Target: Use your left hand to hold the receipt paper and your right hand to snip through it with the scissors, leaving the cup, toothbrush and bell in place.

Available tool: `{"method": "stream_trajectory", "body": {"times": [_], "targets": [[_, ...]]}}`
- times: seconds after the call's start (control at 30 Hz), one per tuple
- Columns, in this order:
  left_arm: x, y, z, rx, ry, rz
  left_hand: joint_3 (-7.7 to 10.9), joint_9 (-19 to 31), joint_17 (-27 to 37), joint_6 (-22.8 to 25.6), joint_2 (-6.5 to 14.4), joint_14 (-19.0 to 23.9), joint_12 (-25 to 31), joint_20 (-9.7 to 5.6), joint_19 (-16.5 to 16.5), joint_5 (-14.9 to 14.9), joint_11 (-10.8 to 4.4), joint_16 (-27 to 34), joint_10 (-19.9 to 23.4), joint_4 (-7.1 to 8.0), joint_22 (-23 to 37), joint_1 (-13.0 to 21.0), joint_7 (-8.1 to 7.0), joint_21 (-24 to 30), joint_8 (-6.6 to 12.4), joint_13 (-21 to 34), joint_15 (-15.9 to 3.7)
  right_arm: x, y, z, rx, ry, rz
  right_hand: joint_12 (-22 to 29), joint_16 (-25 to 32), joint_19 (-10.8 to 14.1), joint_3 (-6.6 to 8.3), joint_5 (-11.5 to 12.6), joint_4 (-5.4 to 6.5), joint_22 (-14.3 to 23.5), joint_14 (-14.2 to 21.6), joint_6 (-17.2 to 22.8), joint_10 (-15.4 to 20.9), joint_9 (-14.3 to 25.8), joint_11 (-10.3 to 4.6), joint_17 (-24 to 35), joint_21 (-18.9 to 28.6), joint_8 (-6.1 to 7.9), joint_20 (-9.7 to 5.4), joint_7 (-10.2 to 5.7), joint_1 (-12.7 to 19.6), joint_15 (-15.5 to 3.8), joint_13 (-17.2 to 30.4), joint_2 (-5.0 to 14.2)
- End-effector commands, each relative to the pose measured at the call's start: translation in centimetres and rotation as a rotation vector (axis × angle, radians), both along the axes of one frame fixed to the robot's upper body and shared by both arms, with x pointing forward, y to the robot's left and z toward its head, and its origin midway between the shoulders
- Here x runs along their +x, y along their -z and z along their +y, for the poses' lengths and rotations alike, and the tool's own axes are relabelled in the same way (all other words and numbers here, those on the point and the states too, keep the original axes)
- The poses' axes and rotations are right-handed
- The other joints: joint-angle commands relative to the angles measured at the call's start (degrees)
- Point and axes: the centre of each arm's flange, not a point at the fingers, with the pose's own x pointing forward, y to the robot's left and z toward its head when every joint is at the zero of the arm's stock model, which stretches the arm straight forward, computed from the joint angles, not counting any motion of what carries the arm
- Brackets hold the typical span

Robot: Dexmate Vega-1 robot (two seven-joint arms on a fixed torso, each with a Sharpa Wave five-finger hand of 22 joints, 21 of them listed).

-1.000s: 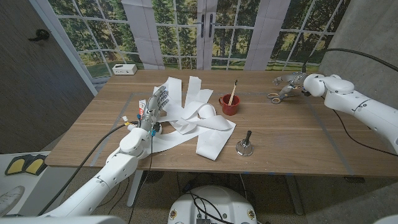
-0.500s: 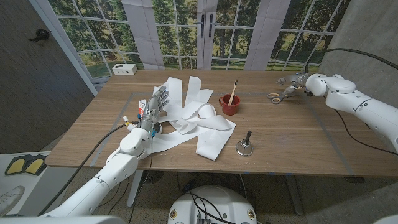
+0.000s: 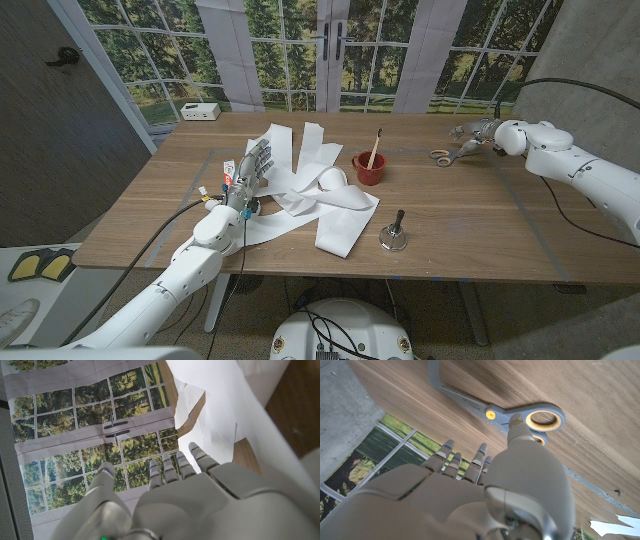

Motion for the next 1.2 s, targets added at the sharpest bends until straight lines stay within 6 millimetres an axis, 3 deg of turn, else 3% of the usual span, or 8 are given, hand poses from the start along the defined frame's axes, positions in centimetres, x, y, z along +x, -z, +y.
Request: {"method": "stream_trajectory", "body": {"times": [0.03, 0.13, 0.3, 0.67, 1.2], "targets": [[0.5, -0.2, -0.4, 0.009, 0.015, 0.005, -0.16, 0.1, 0.3, 0.2, 0.3, 0.5, 0.0, 0.33, 0.2, 0.1, 0.19, 0.0, 0.3, -0.02, 0.1, 0.2, 0.18, -0.2, 0.07, 0.3, -2.76, 0.5, 0.1, -0.1, -0.001, 0.017, 0.017, -0.4, -0.3, -0.6, 0.59, -0.1, -0.02, 0.2, -0.9, -0.1, 0.0, 0.2, -0.32, 0.2, -0.1, -0.27, -0.44, -0.15, 0.4, -10.03, 0.2, -0.33], [0.5, -0.5, -0.5, 0.011, 0.016, -0.001, -0.17, 0.1, 0.3, 0.2, 0.3, 0.5, 0.0, 0.32, 0.2, 0.1, 0.12, 0.0, 0.3, -0.01, 0.1, 0.2, 0.21, -0.2, 0.08, 0.3, -2.76, 0.8, 0.2, -0.2, 0.002, 0.027, 0.027, -0.6, -0.3, -1.2, 1.30, 0.0, -0.11, 0.2, -1.3, -0.3, -0.4, 0.2, -0.36, 0.3, -0.1, -0.44, -1.60, -1.12, 1.6, -10.25, 0.2, 0.42], [0.5, -0.5, -0.5, 0.010, 0.017, 0.003, -0.20, 0.1, 0.3, 0.4, 0.3, 0.5, 0.0, 0.36, 0.1, 0.1, 0.08, 0.0, 0.3, 0.00, 0.1, 0.2, 0.25, -0.3, 0.11, 0.3, -2.78, 1.2, 0.1, -0.4, 0.004, 0.043, 0.050, -0.6, -0.3, -1.3, 1.46, 0.0, -0.11, 0.2, -1.5, -0.4, -0.5, 0.2, -0.37, 0.3, -0.1, -0.50, -1.78, -1.26, 1.9, -10.25, 0.2, 0.54], [0.5, -0.3, -0.5, 0.007, 0.010, 0.011, -0.20, 0.2, 0.3, 0.2, 0.5, 0.6, -0.1, 0.36, 0.1, 0.1, 0.21, 0.0, 0.4, 0.06, 0.1, 0.1, 0.25, -0.5, 0.02, 0.3, -2.72, 2.0, -0.4, -1.1, 0.024, 0.086, 0.102, -0.7, -0.3, -1.8, 1.37, 0.0, 0.21, 0.2, -1.8, -0.8, -0.5, 0.2, -0.36, 0.3, -0.1, -0.70, -1.48, -1.17, 1.7, -9.99, 0.2, 0.39], [0.8, -0.2, -1.0, 0.009, 0.006, 0.016, -0.18, 0.2, 0.3, 0.3, 0.7, 0.6, -0.1, 0.26, 0.2, 0.1, 0.08, 0.0, 0.4, 0.12, 0.1, 0.1, 0.29, -0.6, 0.06, 0.3, -2.79, 2.9, -0.7, -0.7, 0.021, 0.064, 0.129, -0.5, -0.1, -1.8, 0.97, 0.0, 0.76, 0.2, -1.7, -0.7, -0.1, 0.2, -0.35, 0.4, 0.0, -0.62, -1.20, -0.86, 1.0, -9.77, 0.4, 0.10]]}}
